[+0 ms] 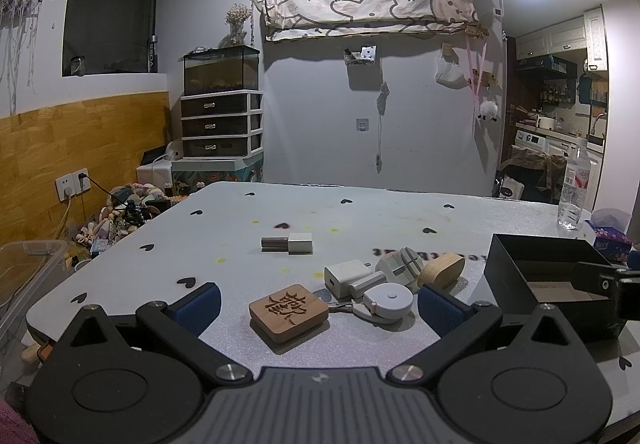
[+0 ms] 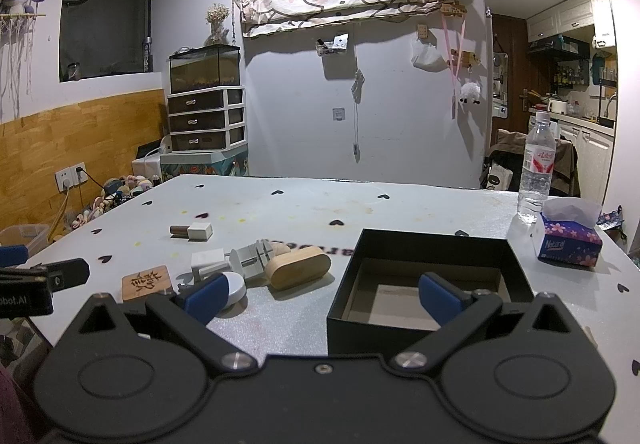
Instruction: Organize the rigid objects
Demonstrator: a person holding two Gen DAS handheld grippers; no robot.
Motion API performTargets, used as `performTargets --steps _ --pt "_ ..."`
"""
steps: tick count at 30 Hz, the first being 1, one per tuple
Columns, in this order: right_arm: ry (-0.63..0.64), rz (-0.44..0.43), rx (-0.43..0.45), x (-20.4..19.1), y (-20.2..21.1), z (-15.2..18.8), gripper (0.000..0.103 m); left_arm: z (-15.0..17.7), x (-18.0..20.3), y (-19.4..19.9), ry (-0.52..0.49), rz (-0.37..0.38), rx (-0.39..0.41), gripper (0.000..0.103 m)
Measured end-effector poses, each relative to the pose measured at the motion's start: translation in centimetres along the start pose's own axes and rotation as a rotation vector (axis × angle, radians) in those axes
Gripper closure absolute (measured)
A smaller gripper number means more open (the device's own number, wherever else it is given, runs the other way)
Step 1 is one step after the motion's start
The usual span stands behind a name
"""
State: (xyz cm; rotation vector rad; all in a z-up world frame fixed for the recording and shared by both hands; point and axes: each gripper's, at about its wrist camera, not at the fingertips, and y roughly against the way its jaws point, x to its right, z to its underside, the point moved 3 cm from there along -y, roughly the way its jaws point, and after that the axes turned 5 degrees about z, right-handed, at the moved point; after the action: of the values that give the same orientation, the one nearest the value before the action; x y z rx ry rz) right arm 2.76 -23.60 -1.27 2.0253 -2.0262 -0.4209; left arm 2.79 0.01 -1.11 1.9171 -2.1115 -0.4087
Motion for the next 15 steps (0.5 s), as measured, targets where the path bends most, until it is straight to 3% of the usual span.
performTargets --steps 15 --pt "0.0 0.0 -0.001 0.02 0.01 0.02 0.0 0.0 0.0 0.01 0.001 0.0 0.0 0.0"
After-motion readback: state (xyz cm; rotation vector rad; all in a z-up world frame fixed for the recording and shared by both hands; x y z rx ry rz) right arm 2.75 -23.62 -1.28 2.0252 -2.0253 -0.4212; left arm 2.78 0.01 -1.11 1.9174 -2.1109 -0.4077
